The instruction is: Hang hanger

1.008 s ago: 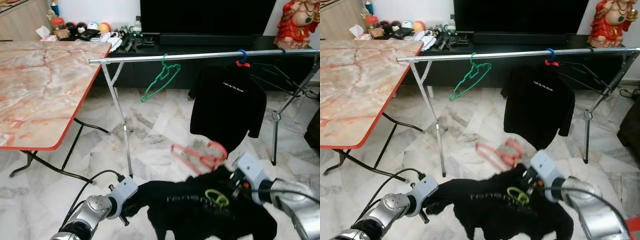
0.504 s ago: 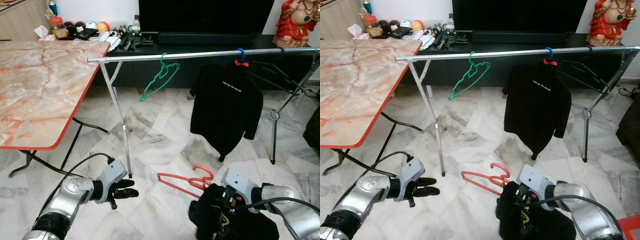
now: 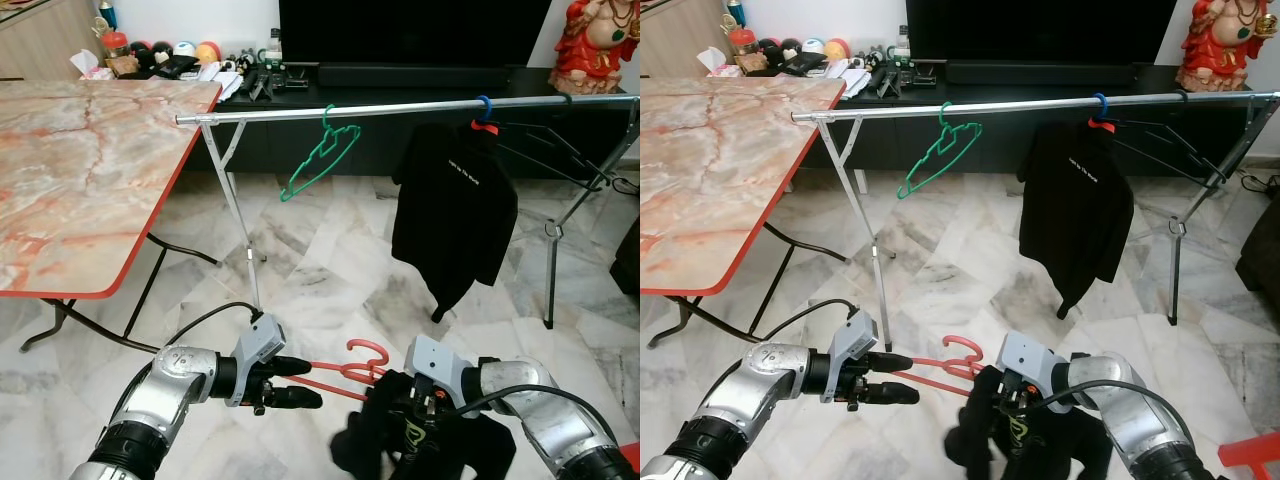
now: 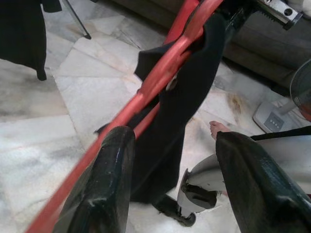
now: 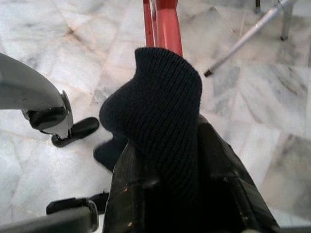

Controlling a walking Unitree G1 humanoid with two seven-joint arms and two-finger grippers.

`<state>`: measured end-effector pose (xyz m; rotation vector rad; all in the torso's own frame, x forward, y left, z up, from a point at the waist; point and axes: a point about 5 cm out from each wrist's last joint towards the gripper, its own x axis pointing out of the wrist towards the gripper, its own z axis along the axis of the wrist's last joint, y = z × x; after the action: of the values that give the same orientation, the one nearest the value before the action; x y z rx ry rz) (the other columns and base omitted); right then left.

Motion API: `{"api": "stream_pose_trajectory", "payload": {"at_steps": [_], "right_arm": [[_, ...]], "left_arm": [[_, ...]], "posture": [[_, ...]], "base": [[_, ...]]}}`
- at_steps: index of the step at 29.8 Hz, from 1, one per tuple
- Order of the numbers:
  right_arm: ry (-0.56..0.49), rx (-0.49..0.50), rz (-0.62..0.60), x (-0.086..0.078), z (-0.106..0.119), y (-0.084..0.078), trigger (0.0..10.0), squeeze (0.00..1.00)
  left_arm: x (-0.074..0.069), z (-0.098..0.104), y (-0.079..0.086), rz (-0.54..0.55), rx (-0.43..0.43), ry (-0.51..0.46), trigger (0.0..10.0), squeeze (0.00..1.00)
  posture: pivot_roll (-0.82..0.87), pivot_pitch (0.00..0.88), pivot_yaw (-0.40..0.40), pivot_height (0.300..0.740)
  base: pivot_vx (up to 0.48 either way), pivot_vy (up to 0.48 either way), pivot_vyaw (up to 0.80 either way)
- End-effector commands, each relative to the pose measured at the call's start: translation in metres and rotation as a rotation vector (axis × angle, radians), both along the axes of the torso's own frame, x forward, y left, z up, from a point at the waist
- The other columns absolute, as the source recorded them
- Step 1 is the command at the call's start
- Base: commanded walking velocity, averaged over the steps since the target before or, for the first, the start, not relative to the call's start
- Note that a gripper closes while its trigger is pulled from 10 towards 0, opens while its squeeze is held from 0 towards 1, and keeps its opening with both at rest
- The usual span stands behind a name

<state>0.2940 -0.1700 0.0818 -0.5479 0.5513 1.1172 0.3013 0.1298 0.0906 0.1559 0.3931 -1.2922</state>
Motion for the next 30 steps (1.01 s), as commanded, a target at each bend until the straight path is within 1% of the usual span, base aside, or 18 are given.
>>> {"api": "stream_pose_trajectory", "payload": {"at_steps": [1,5,6,7,8,9,10,16,21,27,30], "right_arm": [[-0.007,0.02,0.04,0.001,0.002,0.007,10.0,0.0],[0.006,0.017,0.056,-0.001,-0.002,0.009,10.0,0.0],[0.009,0.02,0.058,-0.002,-0.003,0.01,10.0,0.0],[0.011,0.025,0.06,-0.002,-0.003,0.01,10.0,0.0],[0.015,0.031,0.067,-0.003,-0.004,0.011,10.0,0.0],[0.017,0.035,0.072,-0.004,-0.004,0.011,10.0,0.0],[0.016,0.045,0.079,-0.003,-0.003,0.012,10.0,0.0],[0.016,0.082,0.121,-0.005,0.003,0.017,10.0,0.0],[0.007,0.099,0.142,-0.003,0.009,0.02,10.0,0.0],[0.01,0.112,0.164,-0.003,0.012,0.022,10.0,0.0],[0.016,0.114,0.169,-0.005,0.012,0.022,10.0,0.0]], "left_arm": [[0.004,0.007,-0.005,-0.009,0.006,-0.033,10.0,0.0],[0.004,0.008,-0.008,-0.026,0.021,-0.044,10.0,0.0],[0.004,0.01,-0.009,-0.026,0.02,-0.053,10.0,0.57],[0.005,0.011,-0.009,-0.025,0.021,-0.064,10.0,0.84],[0.005,0.012,-0.009,-0.024,0.024,-0.073,10.0,1.0],[0.005,0.012,-0.009,-0.026,0.025,-0.074,10.0,1.0],[0.007,0.013,-0.008,-0.015,0.048,-0.098,10.0,0.0],[0.011,0.009,-0.007,0.01,0.09,-0.113,10.0,0.0],[0.009,0.005,-0.007,-0.02,0.119,-0.099,10.0,0.0],[0.008,0.0,-0.007,-0.029,0.13,-0.086,10.0,0.0],[0.007,-0.002,-0.008,-0.028,0.118,-0.063,10.0,0.0]], "posture": [[0.0,0.062,0.043,0.74],[-0.01,0.058,0.045,0.74],[0.0,0.056,0.046,0.74],[0.0,0.051,0.049,0.74],[0.0,0.051,0.049,0.74],[0.0,0.051,0.049,0.74],[-0.01,0.045,0.053,0.74],[-0.01,0.035,0.057,0.74],[-0.01,0.037,0.06,0.74],[-0.02,0.049,0.059,0.74],[-0.02,0.054,0.061,0.74]], "base": [[0.0,0.0,0.0],[0.0,0.0,0.0],[0.0,0.0,0.0],[0.0,0.0,0.0],[0.0,0.0,0.0],[0.0,0.0,0.0],[0.0,0.0,0.0],[0.0,0.0,0.0],[0.0,0.0,0.0],[0.0,0.0,0.0],[0.0,0.0,0.0]]}}
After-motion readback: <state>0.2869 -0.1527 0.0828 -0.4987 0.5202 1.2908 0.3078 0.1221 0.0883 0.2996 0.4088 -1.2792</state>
